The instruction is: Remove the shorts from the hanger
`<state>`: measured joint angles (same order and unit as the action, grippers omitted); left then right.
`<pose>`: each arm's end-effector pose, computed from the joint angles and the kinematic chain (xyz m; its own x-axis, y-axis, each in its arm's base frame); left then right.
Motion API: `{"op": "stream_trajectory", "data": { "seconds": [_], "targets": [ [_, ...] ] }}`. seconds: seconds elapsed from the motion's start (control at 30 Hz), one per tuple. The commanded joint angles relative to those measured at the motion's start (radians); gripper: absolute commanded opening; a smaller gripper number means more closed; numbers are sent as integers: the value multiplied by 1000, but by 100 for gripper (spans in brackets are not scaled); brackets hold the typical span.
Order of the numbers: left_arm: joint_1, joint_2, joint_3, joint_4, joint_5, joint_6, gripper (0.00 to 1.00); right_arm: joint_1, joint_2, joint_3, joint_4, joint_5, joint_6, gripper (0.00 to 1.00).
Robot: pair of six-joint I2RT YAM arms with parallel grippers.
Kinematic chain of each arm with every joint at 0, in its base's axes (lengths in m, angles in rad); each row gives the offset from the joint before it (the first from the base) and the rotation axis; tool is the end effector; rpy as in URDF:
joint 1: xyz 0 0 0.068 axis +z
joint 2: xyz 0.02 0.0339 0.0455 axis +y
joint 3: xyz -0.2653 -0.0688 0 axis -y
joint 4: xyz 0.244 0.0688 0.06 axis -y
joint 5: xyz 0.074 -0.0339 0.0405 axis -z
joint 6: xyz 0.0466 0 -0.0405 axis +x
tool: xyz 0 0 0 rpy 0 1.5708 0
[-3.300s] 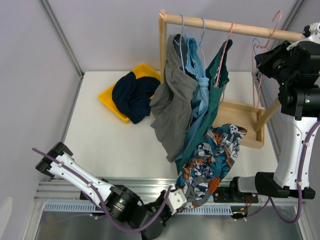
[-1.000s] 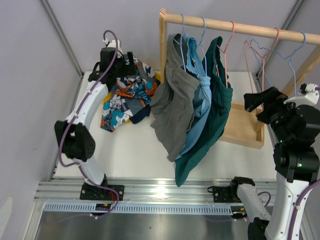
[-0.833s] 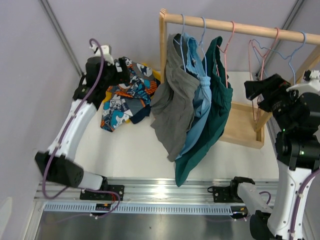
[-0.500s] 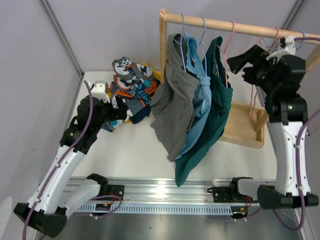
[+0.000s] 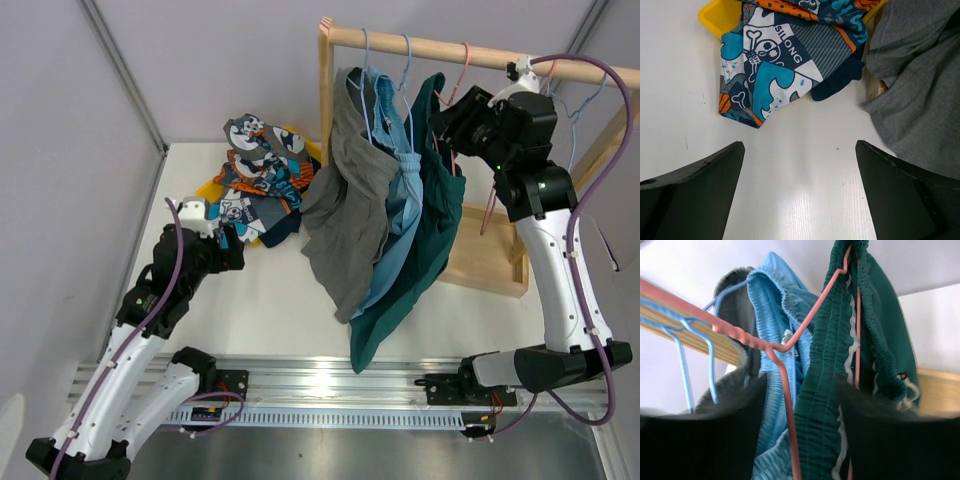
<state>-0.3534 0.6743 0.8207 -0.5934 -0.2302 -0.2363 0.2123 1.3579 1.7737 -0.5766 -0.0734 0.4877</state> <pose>0.1473 -0.0430 0.3225 -0.4280 -0.0851 -0.8998 0.0450 0.9923 -0.1152 0.2748 0.0627 0.5070 -0.2699 0.4199 -0.8665 -0.1748 0.8636 0.4729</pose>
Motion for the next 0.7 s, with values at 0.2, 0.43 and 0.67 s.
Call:
{"op": "stream_trajectory", "data": {
  "seconds": [0.2, 0.43, 0.67],
  "targets": [
    [-6, -10, -3, 27, 0, -8, 99, 42, 1, 35, 40, 112, -24, 0],
    [-54, -4, 43, 66, 58, -11, 99, 45, -63, 101, 0, 141, -32, 0],
    [-530, 214, 328, 220, -37, 35, 99, 81, -146, 187, -84, 184, 17, 0]
  ]
}}
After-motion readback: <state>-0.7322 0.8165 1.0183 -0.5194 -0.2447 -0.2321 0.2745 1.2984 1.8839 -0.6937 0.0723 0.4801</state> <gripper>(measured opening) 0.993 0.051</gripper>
